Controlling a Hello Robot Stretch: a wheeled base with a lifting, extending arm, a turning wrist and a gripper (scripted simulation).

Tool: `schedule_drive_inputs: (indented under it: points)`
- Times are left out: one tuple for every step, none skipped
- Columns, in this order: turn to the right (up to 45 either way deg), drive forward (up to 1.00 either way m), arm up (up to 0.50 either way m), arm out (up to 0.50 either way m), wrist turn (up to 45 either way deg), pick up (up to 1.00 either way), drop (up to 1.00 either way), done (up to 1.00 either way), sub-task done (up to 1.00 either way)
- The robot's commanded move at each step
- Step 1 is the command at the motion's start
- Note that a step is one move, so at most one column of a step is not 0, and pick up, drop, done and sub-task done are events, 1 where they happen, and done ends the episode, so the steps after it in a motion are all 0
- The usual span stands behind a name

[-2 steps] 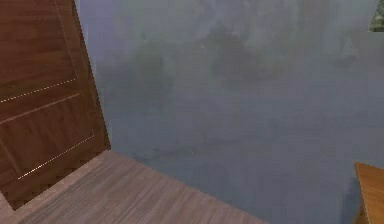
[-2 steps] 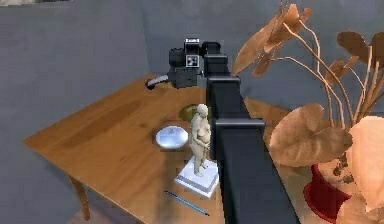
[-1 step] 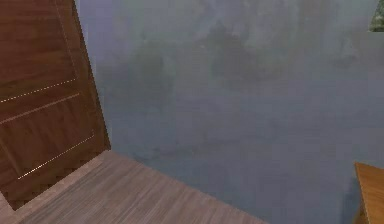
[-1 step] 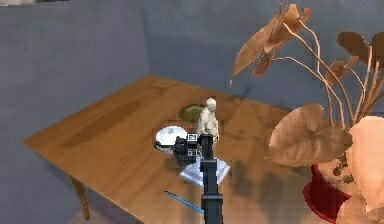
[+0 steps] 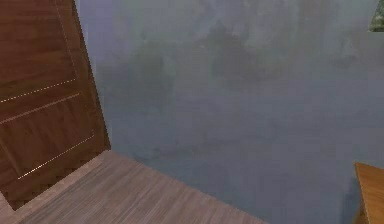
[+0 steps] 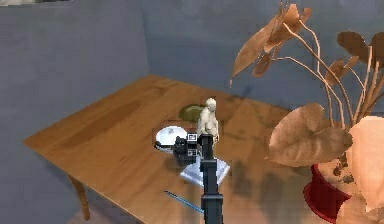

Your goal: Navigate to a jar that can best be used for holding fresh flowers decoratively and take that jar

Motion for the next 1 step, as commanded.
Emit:
schedule_drive_inputs:
  points:
    - [0.0, 0.00, 0.10, 0.00, 0.0, 0.00, 0.00, 0.00, 0.00]
